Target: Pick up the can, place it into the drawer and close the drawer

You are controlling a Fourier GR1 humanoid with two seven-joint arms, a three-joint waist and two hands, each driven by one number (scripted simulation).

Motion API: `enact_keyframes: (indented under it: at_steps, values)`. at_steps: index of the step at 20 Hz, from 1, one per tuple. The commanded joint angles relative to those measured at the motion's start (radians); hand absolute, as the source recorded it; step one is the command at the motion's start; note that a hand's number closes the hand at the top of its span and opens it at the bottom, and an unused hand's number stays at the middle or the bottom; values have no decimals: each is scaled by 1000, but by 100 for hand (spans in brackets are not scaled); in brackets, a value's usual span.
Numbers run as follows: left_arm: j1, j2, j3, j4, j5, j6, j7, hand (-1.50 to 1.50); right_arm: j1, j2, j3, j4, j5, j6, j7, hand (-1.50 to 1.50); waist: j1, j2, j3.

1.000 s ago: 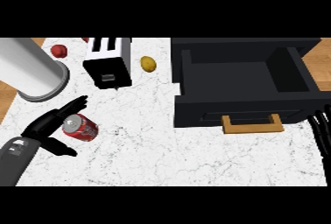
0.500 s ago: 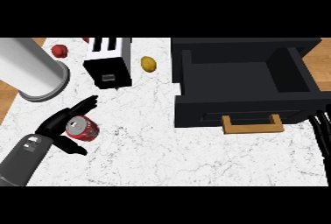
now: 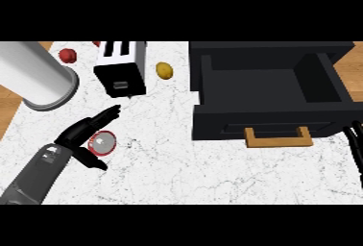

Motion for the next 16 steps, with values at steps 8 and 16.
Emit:
enact_keyframes:
  at_steps: [8,16]
  values:
    - [34,14,-18,6,31,-237,-137,150,63,11,-17,-37,-31,28,-28,-150,-4,0,0]
    - [55,-57,174,-27,240,32,67,150,55,5,-45,-54,-39,10,3,-150,28,-8,2]
